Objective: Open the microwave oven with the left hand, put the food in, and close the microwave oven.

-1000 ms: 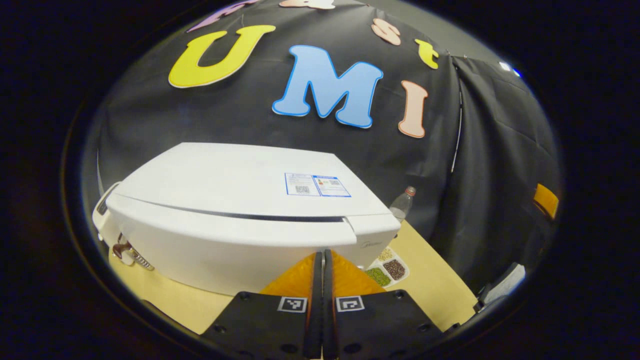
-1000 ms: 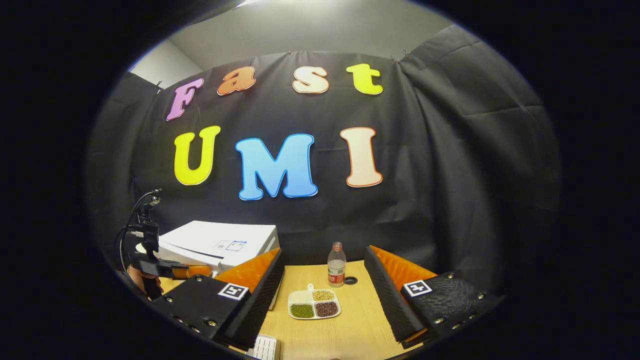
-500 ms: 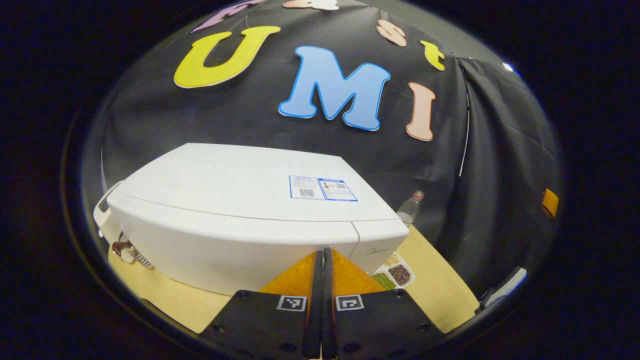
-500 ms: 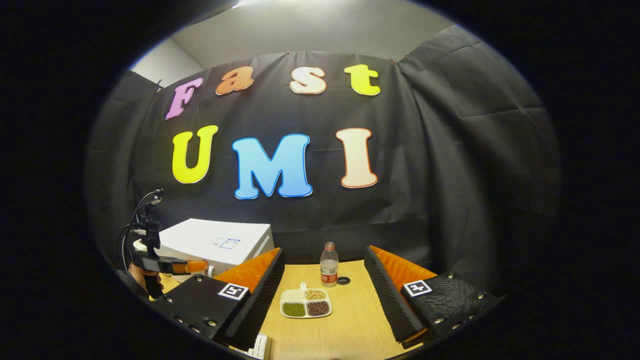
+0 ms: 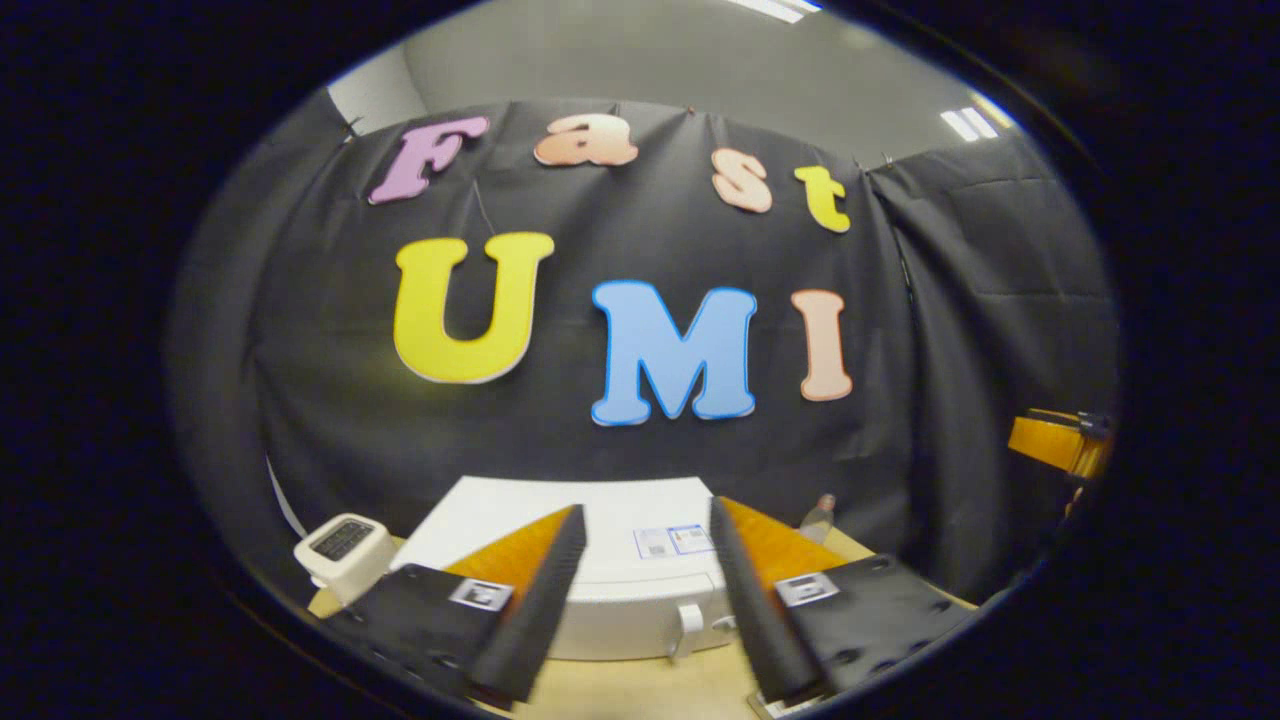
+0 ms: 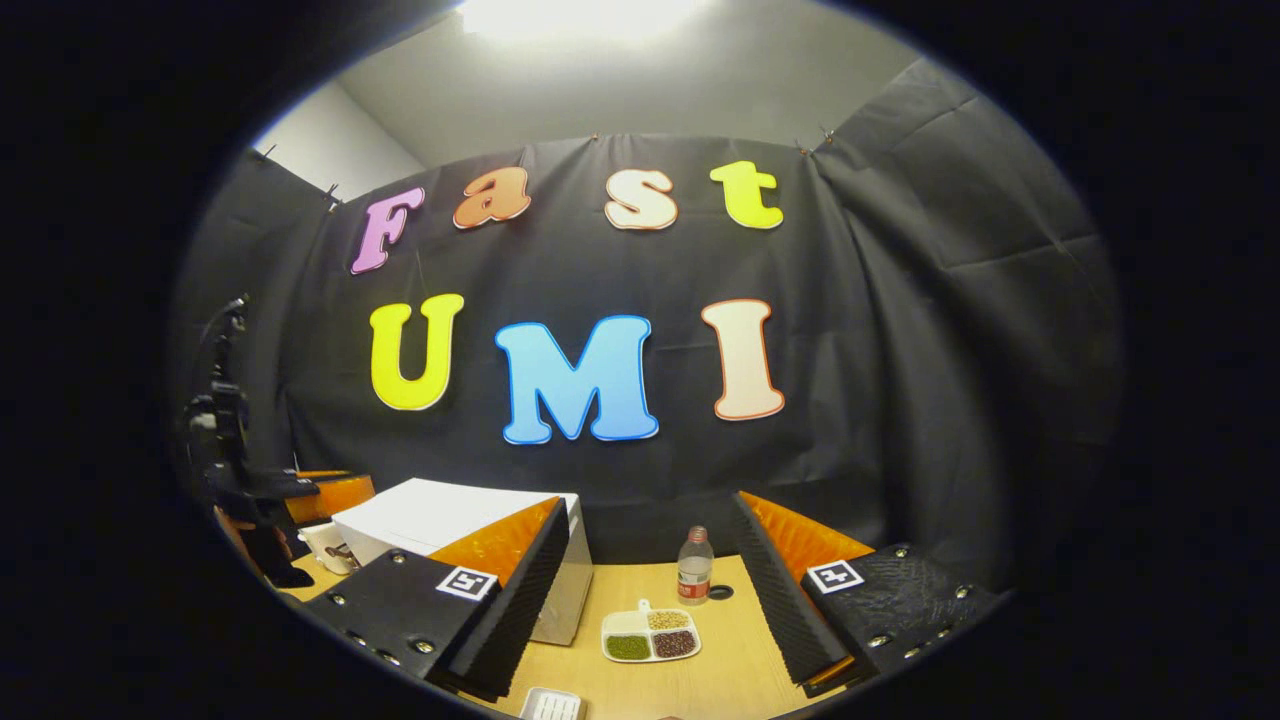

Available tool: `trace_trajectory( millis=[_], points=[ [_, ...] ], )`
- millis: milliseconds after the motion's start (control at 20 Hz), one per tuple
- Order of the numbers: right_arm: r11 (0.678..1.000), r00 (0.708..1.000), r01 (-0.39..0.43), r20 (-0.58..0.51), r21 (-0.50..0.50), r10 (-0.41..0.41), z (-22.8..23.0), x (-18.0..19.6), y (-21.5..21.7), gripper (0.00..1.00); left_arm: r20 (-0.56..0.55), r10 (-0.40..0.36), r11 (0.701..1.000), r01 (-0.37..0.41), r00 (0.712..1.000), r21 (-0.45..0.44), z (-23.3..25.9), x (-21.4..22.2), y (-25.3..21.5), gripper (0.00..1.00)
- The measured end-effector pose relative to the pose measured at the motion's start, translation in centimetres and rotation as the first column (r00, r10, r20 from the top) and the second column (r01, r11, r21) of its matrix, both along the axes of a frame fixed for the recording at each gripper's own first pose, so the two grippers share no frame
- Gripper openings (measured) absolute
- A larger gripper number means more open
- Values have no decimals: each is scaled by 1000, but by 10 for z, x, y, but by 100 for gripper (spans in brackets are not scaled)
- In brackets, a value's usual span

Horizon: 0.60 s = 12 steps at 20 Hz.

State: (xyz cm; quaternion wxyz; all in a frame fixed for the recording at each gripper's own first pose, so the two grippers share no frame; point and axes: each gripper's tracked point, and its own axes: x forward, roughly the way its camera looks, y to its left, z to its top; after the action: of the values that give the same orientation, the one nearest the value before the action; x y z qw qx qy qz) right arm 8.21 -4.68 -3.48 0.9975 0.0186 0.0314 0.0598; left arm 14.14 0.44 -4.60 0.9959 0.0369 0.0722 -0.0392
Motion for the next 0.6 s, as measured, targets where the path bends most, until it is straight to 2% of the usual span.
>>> trace_trajectory(
  millis=[50, 100, 200, 350, 600],
  points=[
    [1000, 1000, 1, 10, 0, -1, 9, -3, 7, 97, 35, 13, 1000, -13, 999, 12, 22, -19, 10, 99],
    [1000, 1000, 7, 21, -2, -7, 16, -8, 13, 97, 58, 17, 1000, -18, 998, 18, 38, -34, 19, 94],
    [1000, 1000, 10, 24, -7, -10, 23, -18, 28, 97, 70, 20, 1000, -20, 997, 11, 56, -64, 35, 98],
    [1000, 999, 9, 38, -15, -8, 35, -36, 50, 97, 90, 34, 999, -35, 995, 10, 70, -95, 63, 97],
    [1000, 999, 14, 43, -11, -14, 42, -62, 79, 97, 115, 12, 1000, -14, 993, 13, 83, -127, 86, 98]
  ],
)
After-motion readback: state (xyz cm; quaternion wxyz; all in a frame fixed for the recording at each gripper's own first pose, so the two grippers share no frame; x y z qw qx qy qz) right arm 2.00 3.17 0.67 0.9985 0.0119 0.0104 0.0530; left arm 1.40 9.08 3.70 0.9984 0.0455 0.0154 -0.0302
